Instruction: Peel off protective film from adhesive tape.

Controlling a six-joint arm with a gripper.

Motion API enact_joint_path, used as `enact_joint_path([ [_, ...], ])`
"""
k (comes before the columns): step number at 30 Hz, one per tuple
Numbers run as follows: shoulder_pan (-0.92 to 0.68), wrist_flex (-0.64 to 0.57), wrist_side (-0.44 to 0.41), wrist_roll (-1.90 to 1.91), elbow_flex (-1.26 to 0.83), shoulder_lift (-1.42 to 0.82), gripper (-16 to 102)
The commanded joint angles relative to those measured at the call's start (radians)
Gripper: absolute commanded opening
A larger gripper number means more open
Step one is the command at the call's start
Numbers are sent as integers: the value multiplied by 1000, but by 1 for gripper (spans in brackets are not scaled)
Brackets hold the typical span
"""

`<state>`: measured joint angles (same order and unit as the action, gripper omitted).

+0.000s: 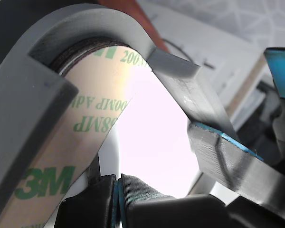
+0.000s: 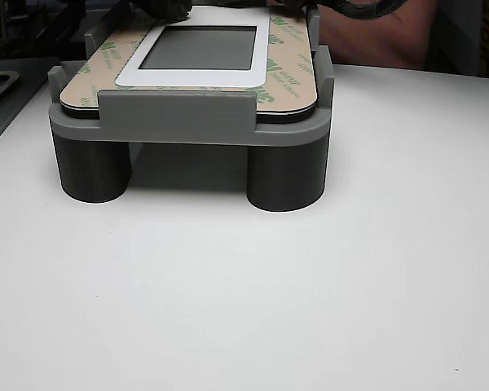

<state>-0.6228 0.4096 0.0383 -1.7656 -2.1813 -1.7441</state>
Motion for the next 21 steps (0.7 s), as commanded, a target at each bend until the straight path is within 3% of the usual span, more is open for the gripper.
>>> enact_joint_path([
  [1,-2,-3,5,5,32,-21,-10],
  [21,-5,-12,20,9,52,-2,-10],
])
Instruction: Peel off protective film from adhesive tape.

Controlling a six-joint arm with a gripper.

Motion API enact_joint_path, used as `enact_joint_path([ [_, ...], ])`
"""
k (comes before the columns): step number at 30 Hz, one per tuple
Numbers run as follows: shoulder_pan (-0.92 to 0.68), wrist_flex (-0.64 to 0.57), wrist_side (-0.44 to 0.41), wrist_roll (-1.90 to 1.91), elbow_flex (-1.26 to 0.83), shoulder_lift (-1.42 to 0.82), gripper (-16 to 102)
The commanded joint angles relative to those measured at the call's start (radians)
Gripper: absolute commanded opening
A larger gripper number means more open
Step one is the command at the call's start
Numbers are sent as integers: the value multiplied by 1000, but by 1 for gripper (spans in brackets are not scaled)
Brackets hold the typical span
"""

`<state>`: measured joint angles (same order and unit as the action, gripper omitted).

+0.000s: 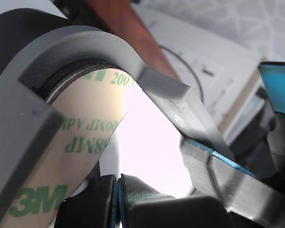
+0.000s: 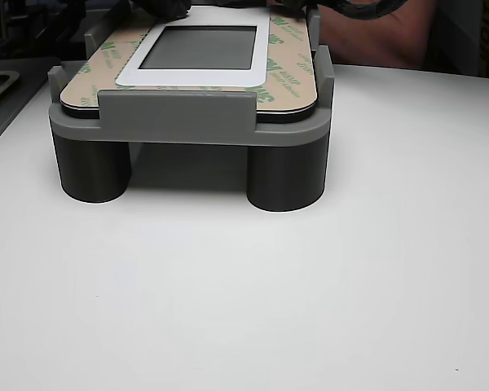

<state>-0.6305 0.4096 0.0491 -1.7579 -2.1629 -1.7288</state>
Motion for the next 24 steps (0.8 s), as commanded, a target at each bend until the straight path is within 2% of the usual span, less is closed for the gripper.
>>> enact_joint_path([
  [1,3,-12,11,2,35,-15,-10],
  [24,-21,-12,-3,11,48,-5,-10],
])
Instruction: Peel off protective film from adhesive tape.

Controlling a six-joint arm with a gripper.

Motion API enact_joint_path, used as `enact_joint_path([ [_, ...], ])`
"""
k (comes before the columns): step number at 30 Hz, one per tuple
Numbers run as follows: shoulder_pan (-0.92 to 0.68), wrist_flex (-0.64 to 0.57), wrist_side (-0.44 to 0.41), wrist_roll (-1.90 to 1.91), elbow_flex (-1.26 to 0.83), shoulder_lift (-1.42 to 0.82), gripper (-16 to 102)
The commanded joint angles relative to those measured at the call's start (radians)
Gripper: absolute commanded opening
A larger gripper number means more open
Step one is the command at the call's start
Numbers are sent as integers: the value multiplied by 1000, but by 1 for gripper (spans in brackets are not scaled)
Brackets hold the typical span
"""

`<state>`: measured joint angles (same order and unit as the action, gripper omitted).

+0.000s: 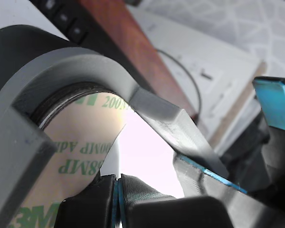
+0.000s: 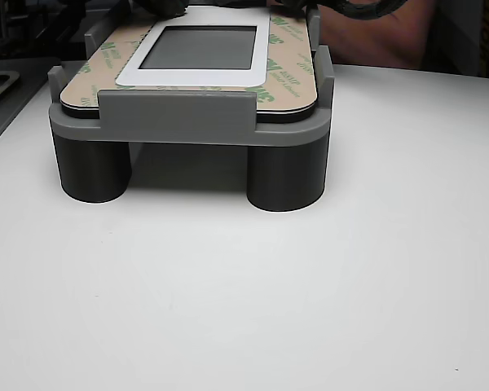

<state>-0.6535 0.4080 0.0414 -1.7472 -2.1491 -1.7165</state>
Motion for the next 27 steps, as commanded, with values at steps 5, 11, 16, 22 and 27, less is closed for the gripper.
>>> enact_joint_path([
  [5,2,-6,5,-5,49,-5,-10],
  [11,0,2,5,-5,60,5,-10],
  [16,-3,6,5,-3,74,14,-10],
  [22,-6,12,3,-3,81,17,-10],
  [27,-12,17,-5,3,83,17,-10],
])
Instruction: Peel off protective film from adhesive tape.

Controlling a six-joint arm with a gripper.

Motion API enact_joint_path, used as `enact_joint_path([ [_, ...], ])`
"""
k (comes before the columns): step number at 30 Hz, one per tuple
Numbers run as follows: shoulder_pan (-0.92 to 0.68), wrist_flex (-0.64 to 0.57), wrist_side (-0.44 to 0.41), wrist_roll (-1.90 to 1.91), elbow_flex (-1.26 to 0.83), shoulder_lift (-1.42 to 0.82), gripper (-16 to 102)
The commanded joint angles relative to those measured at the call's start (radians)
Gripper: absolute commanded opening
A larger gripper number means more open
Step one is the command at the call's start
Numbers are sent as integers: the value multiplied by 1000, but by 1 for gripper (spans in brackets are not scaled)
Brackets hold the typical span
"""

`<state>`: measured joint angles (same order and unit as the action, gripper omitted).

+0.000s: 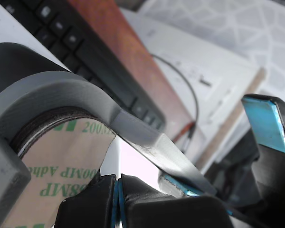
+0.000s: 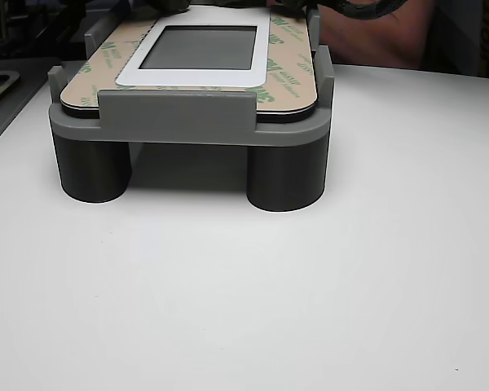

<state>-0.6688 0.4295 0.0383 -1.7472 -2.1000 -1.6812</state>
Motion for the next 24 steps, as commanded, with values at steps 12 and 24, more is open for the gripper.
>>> enact_joint_path([
  [12,0,9,-5,3,51,-11,-10],
  [24,0,0,-8,3,29,-18,-10],
])
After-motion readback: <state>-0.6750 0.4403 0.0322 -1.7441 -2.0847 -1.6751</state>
